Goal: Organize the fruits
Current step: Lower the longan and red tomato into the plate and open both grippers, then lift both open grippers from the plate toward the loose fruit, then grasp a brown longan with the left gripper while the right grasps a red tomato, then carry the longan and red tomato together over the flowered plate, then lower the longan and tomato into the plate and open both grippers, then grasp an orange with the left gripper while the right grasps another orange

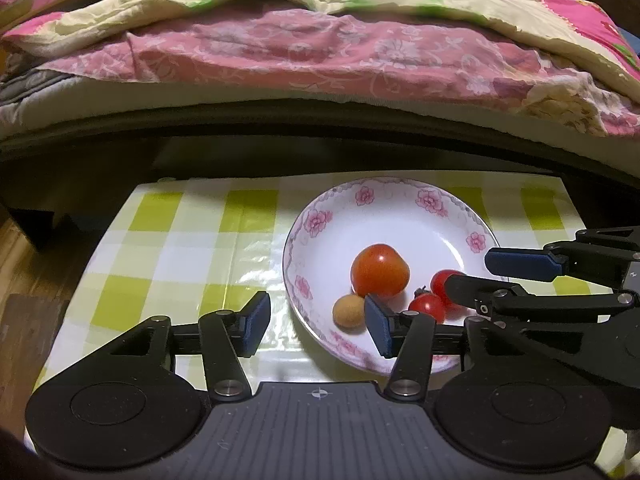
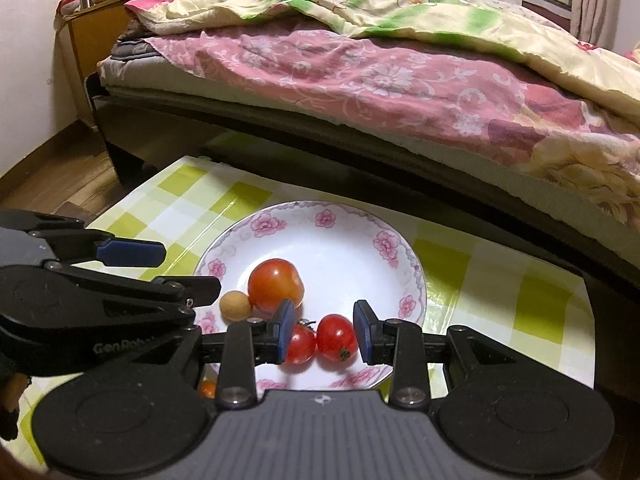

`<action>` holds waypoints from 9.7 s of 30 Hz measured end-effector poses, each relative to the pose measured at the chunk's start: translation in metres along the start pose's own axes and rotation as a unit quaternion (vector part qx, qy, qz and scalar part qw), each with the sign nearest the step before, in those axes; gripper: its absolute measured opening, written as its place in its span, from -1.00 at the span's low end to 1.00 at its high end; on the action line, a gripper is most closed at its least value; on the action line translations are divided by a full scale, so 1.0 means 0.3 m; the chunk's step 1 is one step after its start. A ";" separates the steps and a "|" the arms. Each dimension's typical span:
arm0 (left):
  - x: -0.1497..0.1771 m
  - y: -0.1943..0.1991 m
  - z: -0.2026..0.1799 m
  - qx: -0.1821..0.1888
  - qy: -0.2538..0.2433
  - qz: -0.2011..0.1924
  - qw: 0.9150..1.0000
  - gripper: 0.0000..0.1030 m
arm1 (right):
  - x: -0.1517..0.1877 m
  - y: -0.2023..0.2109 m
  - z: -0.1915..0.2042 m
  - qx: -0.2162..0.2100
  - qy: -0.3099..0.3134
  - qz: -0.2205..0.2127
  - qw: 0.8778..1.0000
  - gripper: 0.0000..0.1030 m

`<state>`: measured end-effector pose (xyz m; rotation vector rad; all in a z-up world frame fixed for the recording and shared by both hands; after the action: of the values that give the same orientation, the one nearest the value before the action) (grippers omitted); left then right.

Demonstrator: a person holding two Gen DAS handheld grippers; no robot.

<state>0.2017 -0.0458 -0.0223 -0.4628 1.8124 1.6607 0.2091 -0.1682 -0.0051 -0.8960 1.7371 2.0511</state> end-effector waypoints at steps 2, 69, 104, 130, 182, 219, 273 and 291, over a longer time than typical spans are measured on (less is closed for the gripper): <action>0.009 0.012 0.001 0.002 0.000 0.001 1.000 0.19 | 0.006 0.008 0.006 -0.003 0.000 0.001 1.000 -0.30; 0.343 0.064 0.055 0.072 -0.071 0.072 0.992 -0.15 | 0.191 -0.045 0.117 -0.080 0.062 0.097 0.990 -0.30; 0.364 0.092 0.026 0.066 -0.079 0.091 0.990 -0.33 | 0.239 -0.016 0.121 -0.053 0.084 0.106 0.989 -0.42; 0.433 0.147 -0.039 0.076 -0.117 0.082 0.987 -0.17 | 0.389 0.131 0.137 -0.047 0.094 0.107 0.989 -0.40; 0.125 0.084 -0.105 0.072 -0.068 0.016 0.995 -0.34 | 0.178 0.101 0.058 -0.025 0.031 0.043 0.998 -0.44; 0.028 -0.143 -0.075 0.050 -0.030 0.032 0.998 -0.36 | 0.047 -0.142 -0.039 0.016 0.046 0.042 0.998 -0.43; 0.111 0.069 0.137 0.025 0.021 0.008 0.999 0.21 | 0.090 0.063 0.109 -0.042 0.040 0.012 0.998 -0.33; 0.191 -0.075 0.177 -0.006 0.019 0.060 0.998 -0.01 | 0.155 0.048 0.229 -0.080 0.078 0.037 0.993 -0.22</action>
<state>0.1849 0.0118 -0.0772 -0.4009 1.8906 1.7555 0.1473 -0.1127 -0.0186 -1.0823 1.7262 2.2495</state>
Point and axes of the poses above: each gripper's, at about its wrist camera, not at the fingertips, and y roughly against the way its jaws point, z to its left, x to its underside, the point moved 4 cm from there along -y, roughly the way its jaws point
